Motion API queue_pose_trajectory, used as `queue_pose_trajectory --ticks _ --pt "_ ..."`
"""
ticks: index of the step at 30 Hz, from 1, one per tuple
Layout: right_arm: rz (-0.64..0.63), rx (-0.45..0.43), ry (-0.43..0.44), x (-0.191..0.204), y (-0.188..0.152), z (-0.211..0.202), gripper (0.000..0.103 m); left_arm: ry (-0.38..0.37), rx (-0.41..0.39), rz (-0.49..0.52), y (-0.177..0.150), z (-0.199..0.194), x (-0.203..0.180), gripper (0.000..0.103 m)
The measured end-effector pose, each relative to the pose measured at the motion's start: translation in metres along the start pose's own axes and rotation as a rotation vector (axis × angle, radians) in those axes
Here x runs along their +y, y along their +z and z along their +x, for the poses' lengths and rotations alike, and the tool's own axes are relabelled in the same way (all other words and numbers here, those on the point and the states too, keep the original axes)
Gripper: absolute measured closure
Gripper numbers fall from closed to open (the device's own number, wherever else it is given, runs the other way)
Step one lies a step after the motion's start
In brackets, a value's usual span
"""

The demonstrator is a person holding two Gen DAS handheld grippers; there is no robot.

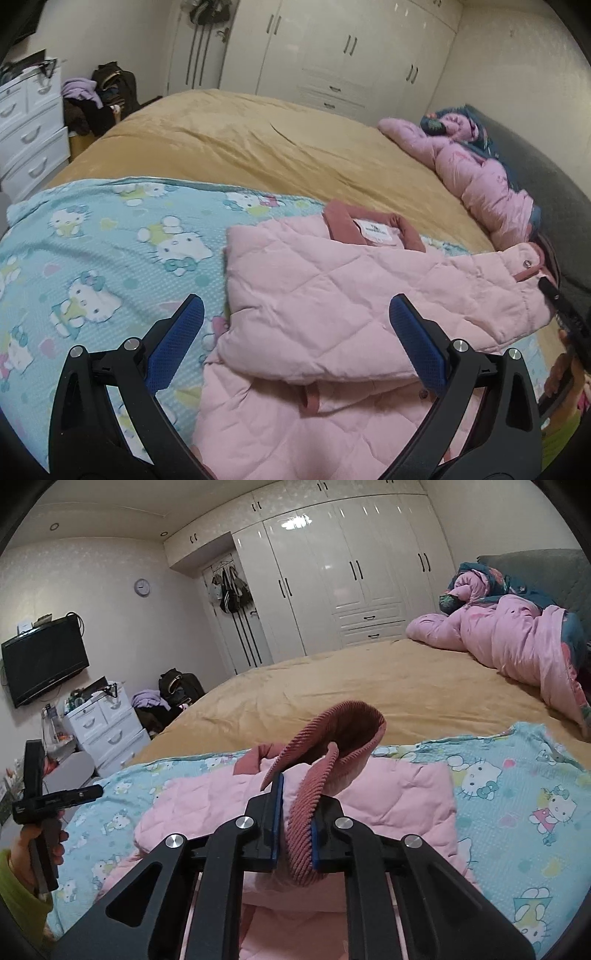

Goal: Fold large clothes

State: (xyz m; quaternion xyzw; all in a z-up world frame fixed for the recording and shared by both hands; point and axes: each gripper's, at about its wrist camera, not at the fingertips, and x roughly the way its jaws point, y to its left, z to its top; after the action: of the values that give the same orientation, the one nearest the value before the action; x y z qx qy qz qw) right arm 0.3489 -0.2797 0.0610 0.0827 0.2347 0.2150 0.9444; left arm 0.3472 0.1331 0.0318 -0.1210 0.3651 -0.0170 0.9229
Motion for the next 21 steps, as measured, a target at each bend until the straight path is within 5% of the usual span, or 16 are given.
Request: queue_pose_trajectory --ticks 5,10,13,21 --pt "0.047 0.024 -0.036 -0.022 -0.006 0.007 0.092 -0.030 0.067 0.005 0.000 0.046 -0.012 0.012" --pt "0.093 0.022 -0.043 -0.032 -0.009 0.007 0.093 -0.097 0.109 0.016 -0.010 0.070 -0.031 0.052" --pt "0.105 0.014 -0.052 -0.035 -0.010 0.007 0.093 -0.098 0.167 0.043 -0.019 0.087 -0.042 0.068" --pt "0.185 0.129 -0.094 -0.052 -0.026 0.030 0.093 -0.057 0.300 0.022 -0.045 0.133 -0.033 0.068"
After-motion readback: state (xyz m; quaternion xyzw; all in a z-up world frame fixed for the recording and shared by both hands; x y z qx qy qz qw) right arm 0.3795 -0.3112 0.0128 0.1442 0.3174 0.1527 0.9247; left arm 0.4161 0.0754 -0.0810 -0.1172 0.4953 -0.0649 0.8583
